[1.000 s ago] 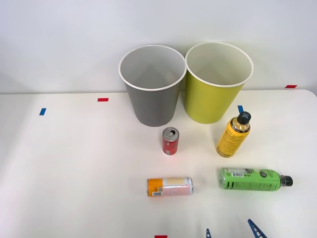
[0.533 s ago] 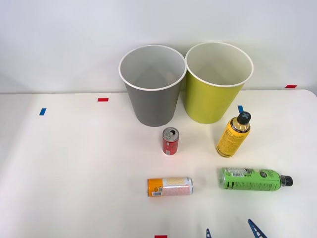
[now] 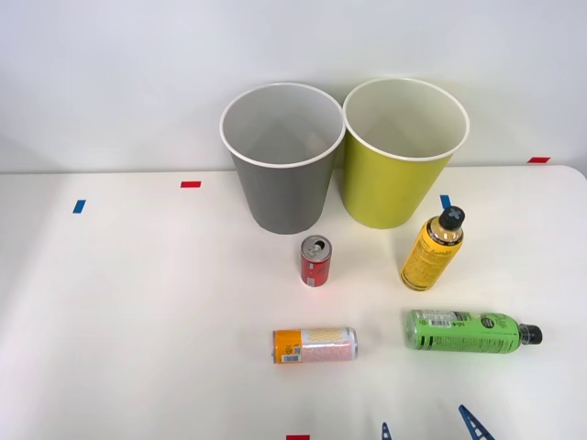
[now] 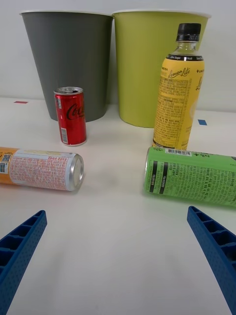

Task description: Put cans in the gray bin, plastic bottles in the light green bin

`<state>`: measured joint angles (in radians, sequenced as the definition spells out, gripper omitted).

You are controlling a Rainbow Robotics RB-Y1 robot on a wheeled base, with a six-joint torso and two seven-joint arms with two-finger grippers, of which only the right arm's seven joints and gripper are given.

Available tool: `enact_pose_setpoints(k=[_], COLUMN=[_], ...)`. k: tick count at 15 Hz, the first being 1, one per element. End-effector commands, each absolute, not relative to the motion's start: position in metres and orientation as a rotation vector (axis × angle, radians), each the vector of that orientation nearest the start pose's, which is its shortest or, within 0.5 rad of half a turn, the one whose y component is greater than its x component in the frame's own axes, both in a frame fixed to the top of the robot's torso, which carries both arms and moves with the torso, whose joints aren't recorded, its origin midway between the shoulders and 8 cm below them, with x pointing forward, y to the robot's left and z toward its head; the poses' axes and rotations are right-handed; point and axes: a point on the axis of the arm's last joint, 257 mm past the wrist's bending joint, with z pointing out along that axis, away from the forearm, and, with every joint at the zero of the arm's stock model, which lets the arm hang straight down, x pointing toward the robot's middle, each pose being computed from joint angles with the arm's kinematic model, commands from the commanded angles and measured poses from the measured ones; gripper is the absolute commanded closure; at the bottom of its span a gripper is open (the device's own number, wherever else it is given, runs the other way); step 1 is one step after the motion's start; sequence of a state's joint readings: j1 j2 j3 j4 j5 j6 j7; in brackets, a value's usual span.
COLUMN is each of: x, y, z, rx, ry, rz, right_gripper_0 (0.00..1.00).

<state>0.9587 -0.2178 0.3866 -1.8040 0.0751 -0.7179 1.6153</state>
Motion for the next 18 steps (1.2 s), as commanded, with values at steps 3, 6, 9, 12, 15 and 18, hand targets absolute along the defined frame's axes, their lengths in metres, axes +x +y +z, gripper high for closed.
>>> enact_pose_setpoints(k=[3,6,9,12,15,18], x=[0.2176,0.2176,0.2176,0.2176,0.2176,0.2176], y=[-0.1657,-0.1657,-0.1657,-0.1657,-0.1657,-0.1657], z=[-0.2968,-0.2968,-0.2968,-0.2968,-0.2968,-0.2968], rx=[-0.178,-0.178,-0.178,-0.178,-0.178,-0.178], ry=[1.561,1.561,1.561,1.561,1.561,1.561], rz=[0.084,0.084,0.084,0.084,0.084,0.084], right_gripper_0=[0.0,0.0,0.0,0.0,0.0,0.0])
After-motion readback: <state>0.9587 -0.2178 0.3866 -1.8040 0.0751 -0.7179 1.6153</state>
